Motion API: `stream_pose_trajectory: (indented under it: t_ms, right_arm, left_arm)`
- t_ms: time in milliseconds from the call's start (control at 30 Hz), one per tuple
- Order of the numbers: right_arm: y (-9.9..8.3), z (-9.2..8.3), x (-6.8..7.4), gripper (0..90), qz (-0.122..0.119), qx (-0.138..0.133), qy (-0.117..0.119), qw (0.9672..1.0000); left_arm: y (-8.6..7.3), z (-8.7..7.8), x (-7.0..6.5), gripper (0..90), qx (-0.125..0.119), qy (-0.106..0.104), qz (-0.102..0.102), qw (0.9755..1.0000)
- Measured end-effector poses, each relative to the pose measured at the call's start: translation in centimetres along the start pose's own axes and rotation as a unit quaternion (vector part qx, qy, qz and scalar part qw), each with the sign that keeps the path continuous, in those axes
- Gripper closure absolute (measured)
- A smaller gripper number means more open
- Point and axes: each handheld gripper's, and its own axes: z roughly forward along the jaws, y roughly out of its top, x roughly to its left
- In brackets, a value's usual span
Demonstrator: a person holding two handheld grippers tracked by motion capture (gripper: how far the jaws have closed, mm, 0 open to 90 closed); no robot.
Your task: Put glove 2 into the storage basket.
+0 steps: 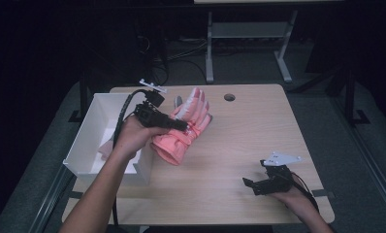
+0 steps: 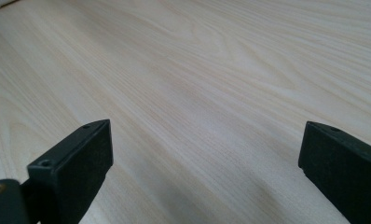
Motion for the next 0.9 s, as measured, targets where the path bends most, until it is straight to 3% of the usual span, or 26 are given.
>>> stream_pose_trajectory:
  t_ms: [100,167,333,400,633,900]
  right_arm:
    - [0.0,0.0,0.0,2.6,0.0,0.0,-0.001,1.0]
    - [0.0,0.1,0.0,2.6,0.001,0.002,0.001,1.0]
    - [-0.1,0.1,0.0,2.6,0.0,0.001,0.0,1.0]
    - [-0.1,0.1,0.0,2.6,-0.002,0.002,0.001,1.0]
    - [-0.1,0.2,-0.1,2.6,-0.003,0.002,-0.001,1.0]
    - [-0.1,0.2,-0.1,2.6,-0.001,0.003,0.0,1.0]
  left_arm:
    - [0.0,-1.0,0.2,60.1,-0.006,0.006,-0.004,1.0]
    - [0.0,-2.9,0.7,60.1,-0.014,0.022,-0.007,0.9996]
    - [-0.5,-6.1,1.9,60.1,-0.037,0.042,-0.023,0.9982]
    - [-0.7,-6.5,2.1,60.1,-0.04,0.045,-0.025,0.9978]
    - [-2.1,-9.8,4.1,60.1,-0.058,0.072,-0.052,0.9943]
    - [-4.5,-11.6,7.0,60.1,-0.075,0.095,-0.092,0.9884]
